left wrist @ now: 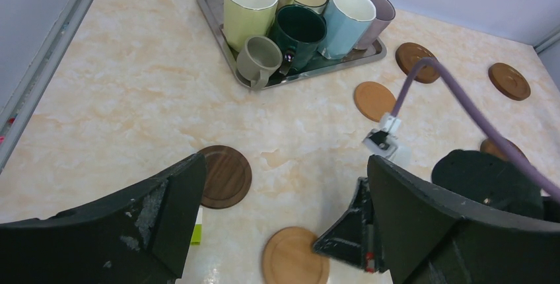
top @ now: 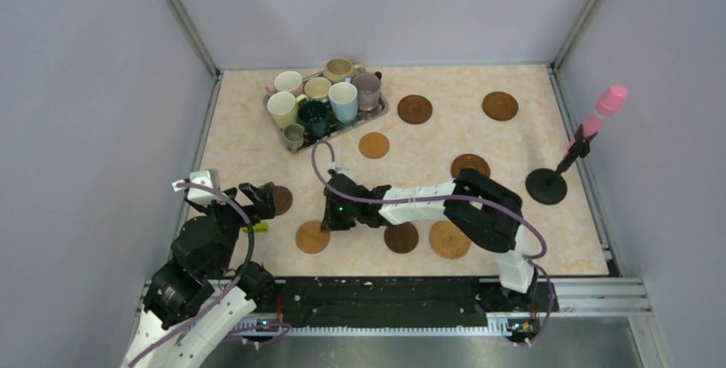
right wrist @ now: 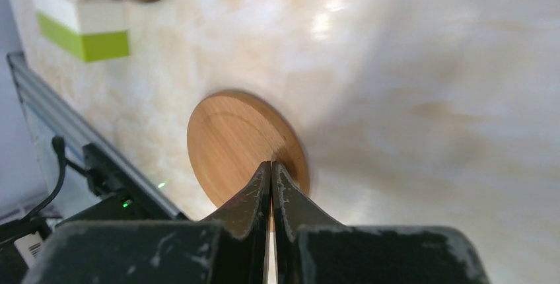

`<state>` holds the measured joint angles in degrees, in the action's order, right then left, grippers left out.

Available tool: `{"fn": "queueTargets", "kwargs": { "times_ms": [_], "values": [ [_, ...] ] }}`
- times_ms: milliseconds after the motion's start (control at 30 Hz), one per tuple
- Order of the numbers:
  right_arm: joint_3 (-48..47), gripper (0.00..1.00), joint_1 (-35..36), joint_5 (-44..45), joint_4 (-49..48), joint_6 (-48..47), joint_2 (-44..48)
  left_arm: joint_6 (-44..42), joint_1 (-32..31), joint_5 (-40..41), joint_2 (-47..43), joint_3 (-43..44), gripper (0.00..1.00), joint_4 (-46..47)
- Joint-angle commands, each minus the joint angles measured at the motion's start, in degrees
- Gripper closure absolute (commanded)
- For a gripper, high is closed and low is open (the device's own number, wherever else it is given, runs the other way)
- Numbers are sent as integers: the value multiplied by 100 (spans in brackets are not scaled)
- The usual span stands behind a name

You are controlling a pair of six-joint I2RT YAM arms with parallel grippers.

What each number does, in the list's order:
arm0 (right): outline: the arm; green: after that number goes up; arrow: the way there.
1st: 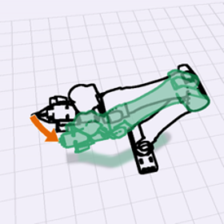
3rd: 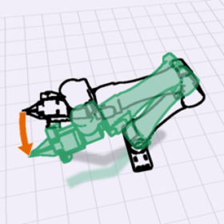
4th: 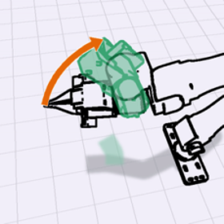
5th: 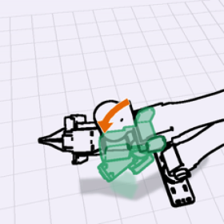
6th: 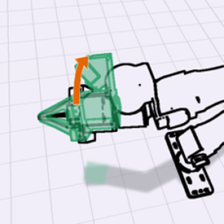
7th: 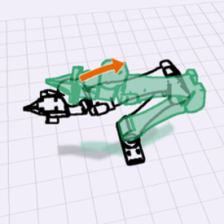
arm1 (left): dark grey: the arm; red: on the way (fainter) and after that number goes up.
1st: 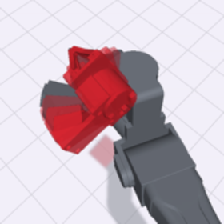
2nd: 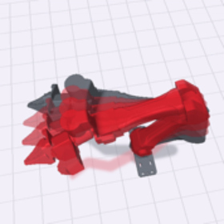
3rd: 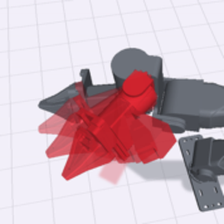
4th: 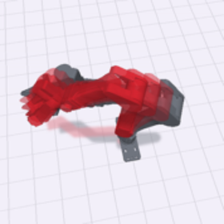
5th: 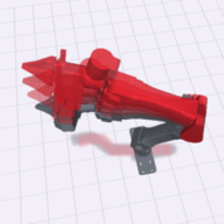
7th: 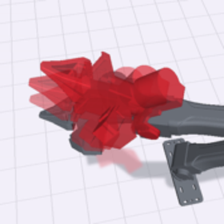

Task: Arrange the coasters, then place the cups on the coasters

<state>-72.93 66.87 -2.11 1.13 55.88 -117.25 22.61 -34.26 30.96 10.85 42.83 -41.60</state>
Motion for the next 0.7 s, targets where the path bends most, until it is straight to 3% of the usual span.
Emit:
{"fn": "queueTargets", "kwargs": {
  "times_ms": [0, 667],
  "values": [
    [688, 100, -558, 835, 693, -330, 583, 38, 24, 50, -63, -38, 3, 143],
    [2445, 100, -2223, 1692, 1132, -818, 2479, 24, 25, 42, -12, -51, 3, 166]
  ]
}}
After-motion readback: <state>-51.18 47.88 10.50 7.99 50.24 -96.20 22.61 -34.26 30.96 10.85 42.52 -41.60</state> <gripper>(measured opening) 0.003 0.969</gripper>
